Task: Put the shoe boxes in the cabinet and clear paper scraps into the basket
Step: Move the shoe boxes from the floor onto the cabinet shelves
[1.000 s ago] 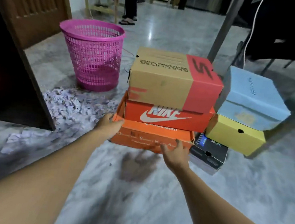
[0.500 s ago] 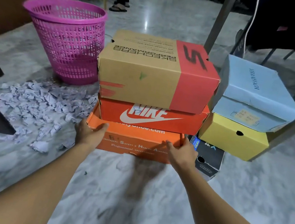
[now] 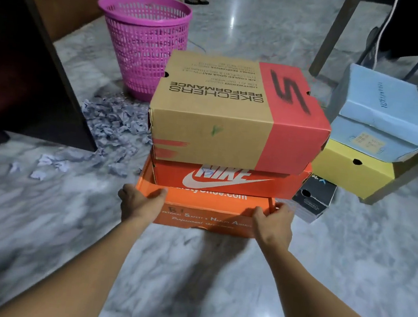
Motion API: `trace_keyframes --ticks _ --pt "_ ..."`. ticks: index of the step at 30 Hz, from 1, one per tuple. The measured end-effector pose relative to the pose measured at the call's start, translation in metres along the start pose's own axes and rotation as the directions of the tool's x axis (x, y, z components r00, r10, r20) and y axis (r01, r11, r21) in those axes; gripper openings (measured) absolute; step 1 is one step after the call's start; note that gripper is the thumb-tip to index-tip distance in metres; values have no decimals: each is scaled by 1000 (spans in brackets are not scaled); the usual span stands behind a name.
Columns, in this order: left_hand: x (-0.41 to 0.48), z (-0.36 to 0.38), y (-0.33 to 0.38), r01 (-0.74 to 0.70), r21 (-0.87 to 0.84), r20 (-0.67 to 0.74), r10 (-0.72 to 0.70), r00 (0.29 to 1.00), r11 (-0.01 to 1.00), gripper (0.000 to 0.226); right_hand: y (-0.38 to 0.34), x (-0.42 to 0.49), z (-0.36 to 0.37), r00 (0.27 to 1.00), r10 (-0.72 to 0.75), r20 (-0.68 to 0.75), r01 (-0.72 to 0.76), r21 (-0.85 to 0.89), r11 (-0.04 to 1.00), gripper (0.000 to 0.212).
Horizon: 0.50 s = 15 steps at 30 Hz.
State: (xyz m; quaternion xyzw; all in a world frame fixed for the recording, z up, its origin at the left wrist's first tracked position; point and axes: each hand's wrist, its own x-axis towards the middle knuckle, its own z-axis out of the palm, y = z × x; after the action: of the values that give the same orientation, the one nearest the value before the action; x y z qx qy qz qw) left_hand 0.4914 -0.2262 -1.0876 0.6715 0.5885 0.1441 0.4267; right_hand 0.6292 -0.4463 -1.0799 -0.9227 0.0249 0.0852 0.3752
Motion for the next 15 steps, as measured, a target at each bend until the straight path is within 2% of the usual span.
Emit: trace_keyframes --ticks 6,15 --pt "-38 -41 -45 119 -58 -145 -126 981 991 67 12 -55 -2 1000 -14 21 13 32 999 19" --pt "-32 -85 -70 236 -129 -194 -258 946 963 67 5 -88 21 989 -114 91 106 84 991 10"
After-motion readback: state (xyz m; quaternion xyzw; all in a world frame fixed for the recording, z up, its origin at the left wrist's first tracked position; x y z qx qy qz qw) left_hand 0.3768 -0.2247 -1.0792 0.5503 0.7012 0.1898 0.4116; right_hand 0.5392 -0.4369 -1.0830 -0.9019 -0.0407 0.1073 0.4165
